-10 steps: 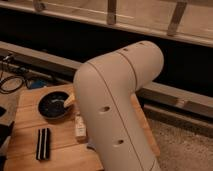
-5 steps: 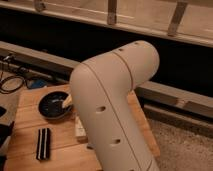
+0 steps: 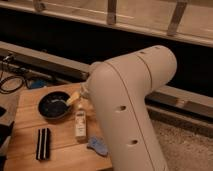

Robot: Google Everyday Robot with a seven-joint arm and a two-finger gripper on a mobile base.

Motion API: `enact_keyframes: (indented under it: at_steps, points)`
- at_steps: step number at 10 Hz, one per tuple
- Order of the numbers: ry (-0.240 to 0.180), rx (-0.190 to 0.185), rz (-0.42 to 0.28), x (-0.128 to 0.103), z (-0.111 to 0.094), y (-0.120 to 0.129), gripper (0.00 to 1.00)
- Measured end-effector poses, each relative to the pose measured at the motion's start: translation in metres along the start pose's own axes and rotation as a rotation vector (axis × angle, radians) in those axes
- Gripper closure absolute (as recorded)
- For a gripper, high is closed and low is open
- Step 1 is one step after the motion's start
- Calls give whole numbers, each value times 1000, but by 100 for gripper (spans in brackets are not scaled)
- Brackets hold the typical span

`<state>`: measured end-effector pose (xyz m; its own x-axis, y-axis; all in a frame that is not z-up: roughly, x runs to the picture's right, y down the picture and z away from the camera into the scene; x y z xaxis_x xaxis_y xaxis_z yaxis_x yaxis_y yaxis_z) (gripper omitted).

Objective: Stand the bottle upright

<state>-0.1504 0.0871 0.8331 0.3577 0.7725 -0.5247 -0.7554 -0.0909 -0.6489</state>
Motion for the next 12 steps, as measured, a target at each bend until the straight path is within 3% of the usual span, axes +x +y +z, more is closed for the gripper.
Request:
enact_keyframes:
  at_steps: [4,8,10,12]
  points:
    - [41,25,4,3,23,-11,20]
    - [91,49,51,6,42,-30,22]
    - [129,66,73,6,53,-36,40]
    - [134,70,67,8,53,-36,62]
